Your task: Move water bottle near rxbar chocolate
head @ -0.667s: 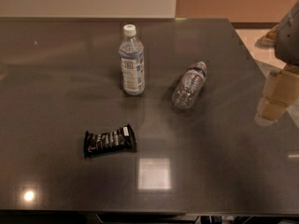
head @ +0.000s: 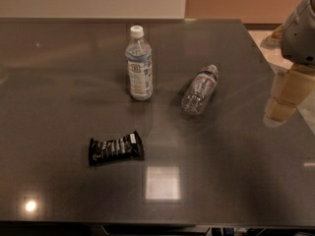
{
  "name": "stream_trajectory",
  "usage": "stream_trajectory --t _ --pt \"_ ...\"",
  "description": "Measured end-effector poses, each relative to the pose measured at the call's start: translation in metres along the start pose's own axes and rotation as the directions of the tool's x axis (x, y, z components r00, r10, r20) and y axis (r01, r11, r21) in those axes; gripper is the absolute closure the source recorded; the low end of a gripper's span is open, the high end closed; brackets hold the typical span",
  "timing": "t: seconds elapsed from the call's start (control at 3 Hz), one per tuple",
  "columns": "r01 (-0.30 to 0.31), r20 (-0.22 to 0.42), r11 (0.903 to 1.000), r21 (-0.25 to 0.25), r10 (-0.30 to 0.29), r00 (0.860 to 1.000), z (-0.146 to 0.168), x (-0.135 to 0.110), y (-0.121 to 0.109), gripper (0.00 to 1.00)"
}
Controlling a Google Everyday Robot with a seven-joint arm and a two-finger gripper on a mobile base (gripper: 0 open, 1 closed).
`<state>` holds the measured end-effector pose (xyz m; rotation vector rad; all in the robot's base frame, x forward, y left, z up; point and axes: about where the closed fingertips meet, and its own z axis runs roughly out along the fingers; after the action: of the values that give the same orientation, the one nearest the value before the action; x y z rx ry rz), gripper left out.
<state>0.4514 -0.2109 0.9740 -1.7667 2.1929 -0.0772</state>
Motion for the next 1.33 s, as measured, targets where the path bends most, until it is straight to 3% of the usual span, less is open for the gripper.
stream_trajectory --t 0.33,0.67,1.0,1.33 --pt "0.071 0.021 0.9972 -0.022 -0.071 0.997 0.017 -0.012 -0.018 0.00" --pt "0.162 0.052 0.9859 -0.043 -0.160 0.986 0.037 -0.027 -0.039 0.00" --pt "0.249 0.087 0.9668 -0.057 -0.244 0.966 0.054 -0.041 -0.061 0.00" --pt "0.344 0.122 0.9362 -0.074 -0.333 0.935 0.072 -0.054 -0.081 0.00"
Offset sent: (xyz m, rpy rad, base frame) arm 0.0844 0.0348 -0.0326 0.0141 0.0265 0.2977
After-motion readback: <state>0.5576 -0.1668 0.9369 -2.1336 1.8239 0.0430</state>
